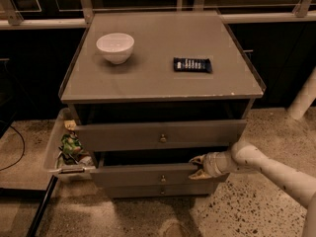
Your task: Open middle drawer
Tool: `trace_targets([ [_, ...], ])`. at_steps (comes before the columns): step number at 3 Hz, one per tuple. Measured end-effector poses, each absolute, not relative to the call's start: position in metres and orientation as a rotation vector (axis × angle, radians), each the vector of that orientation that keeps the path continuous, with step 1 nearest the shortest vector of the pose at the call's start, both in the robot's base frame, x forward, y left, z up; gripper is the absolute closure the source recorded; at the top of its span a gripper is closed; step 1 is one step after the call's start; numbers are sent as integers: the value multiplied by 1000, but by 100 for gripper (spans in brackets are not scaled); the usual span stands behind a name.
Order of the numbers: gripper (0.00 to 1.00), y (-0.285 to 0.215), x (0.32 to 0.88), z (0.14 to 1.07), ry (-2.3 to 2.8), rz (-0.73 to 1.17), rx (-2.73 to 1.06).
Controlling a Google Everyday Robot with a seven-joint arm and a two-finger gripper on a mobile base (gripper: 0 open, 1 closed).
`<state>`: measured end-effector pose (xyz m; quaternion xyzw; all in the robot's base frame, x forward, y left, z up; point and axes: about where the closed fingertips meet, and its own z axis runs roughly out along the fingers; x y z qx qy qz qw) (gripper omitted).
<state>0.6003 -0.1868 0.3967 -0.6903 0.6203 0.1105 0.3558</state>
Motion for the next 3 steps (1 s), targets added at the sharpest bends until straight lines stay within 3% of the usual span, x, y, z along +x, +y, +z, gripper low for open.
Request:
trace_targets([
  [2,16,-180,573,402,1589,354,-1799],
  [3,18,-187,531,412,1555,370,-1803],
])
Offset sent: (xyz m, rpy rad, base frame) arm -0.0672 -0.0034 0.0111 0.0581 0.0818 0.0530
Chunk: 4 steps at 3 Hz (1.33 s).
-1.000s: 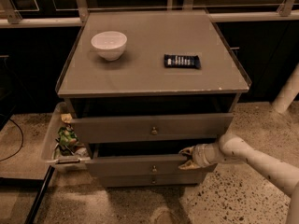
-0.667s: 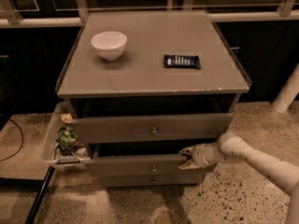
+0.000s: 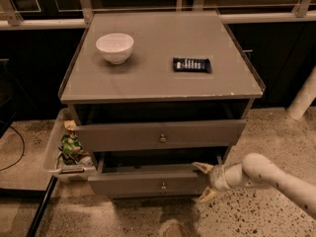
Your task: Open middle drawer
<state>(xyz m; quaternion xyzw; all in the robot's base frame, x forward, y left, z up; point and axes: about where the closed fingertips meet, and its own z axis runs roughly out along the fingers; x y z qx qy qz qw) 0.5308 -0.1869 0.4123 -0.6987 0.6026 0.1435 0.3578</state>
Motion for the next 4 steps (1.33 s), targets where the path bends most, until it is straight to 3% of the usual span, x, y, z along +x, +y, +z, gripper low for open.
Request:
trace_targets([
  [2,65,-197,471,428,1526,335,-1836],
  [3,63,-197,469,427,1528,338,-1836],
  [4,40,-197,469,427,1528,338,-1836],
])
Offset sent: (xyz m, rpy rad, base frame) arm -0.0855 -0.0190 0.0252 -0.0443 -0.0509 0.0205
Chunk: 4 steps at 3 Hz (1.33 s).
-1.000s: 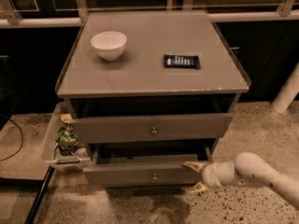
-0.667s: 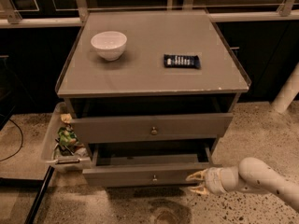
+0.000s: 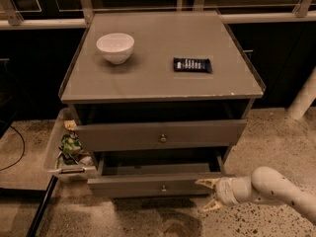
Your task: Open middle drawer
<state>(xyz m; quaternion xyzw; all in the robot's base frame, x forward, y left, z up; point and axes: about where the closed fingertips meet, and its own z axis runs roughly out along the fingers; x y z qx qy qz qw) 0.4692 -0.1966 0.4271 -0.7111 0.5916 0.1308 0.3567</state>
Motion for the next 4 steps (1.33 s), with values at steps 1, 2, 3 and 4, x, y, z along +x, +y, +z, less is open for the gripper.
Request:
trace_targets([
  [1,17,-197,469,427,1528,338,-1836],
  [2,0,-196,469,427,1528,338,-1836],
  [3,0,-195,469,426,1530,326,-1840],
  [4,0,-191,481,420,1537,308,-1852],
])
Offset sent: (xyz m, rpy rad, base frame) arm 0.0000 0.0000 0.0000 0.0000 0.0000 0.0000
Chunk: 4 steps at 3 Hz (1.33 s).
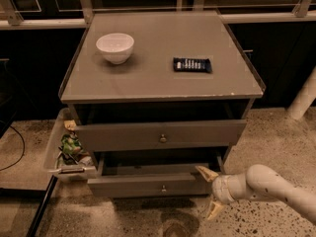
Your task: Open middle drawer
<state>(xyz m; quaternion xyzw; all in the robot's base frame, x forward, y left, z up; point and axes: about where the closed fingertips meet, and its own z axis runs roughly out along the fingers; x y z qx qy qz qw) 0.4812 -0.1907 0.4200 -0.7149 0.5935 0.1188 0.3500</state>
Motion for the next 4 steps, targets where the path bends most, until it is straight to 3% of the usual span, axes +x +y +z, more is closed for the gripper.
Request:
trace_targets([
  [3,0,-192,523,391,1598,336,-1856],
  [4,17,-193,524,391,1600,335,-1855],
])
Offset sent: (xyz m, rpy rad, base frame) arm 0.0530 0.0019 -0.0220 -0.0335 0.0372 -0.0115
